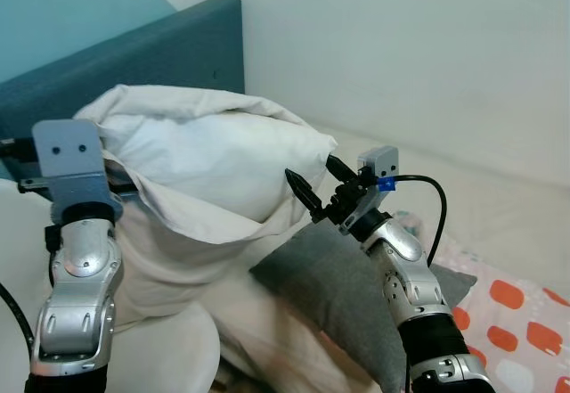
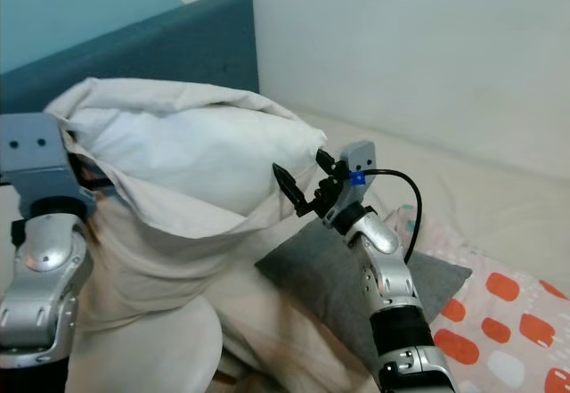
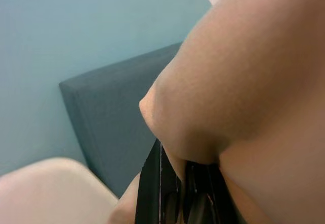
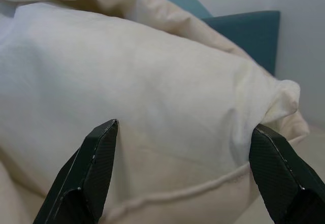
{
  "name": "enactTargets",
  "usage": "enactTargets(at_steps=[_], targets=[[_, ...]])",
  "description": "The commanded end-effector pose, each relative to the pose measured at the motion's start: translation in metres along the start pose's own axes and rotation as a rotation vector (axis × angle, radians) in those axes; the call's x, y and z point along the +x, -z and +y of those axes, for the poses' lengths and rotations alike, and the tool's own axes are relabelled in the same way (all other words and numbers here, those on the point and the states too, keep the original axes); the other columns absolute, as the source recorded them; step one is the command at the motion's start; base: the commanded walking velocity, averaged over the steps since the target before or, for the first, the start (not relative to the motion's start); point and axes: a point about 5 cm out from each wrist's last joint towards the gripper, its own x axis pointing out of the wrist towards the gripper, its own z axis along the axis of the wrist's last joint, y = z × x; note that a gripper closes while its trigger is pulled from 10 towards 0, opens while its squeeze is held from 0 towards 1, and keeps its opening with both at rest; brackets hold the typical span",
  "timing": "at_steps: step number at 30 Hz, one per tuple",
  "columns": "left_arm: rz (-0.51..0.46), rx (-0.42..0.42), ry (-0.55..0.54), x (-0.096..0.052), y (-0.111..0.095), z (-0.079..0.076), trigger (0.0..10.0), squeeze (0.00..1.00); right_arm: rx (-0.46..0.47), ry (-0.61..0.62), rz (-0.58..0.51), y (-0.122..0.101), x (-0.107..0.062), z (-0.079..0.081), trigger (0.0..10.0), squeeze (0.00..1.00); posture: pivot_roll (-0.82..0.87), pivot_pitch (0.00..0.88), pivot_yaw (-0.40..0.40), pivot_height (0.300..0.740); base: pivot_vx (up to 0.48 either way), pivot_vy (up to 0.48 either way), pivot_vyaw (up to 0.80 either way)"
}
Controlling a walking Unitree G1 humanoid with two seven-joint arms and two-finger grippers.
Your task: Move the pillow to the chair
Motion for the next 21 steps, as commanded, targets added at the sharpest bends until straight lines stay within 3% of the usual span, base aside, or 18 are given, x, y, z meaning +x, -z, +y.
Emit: enactTargets(at_steps=[1, 9, 21], targets=[[-0.026, -0.023, 0.013, -0.002, -0.004, -0.002, 10.0, 0.00, 0.008, -0.022, 0.015, 0.003, -0.001, 0.004, 10.0, 0.00, 0.12, 0.000, -0.052, 0.740, 0.000, 0.000, 0.77], [-0.058, -0.024, 0.067, -0.003, -0.009, -0.010, 10.0, 0.00, 0.034, -0.092, -0.023, -0.005, 0.003, 0.016, 10.0, 0.00, 0.11, 0.000, -0.047, 0.740, 0.000, 0.000, 0.77], [-0.070, 0.002, 0.081, -0.003, -0.010, -0.011, 10.0, 0.00, 0.045, -0.108, -0.029, -0.006, 0.004, 0.019, 10.0, 0.00, 0.11, 0.000, -0.048, 0.740, 0.000, 0.000, 0.77]])
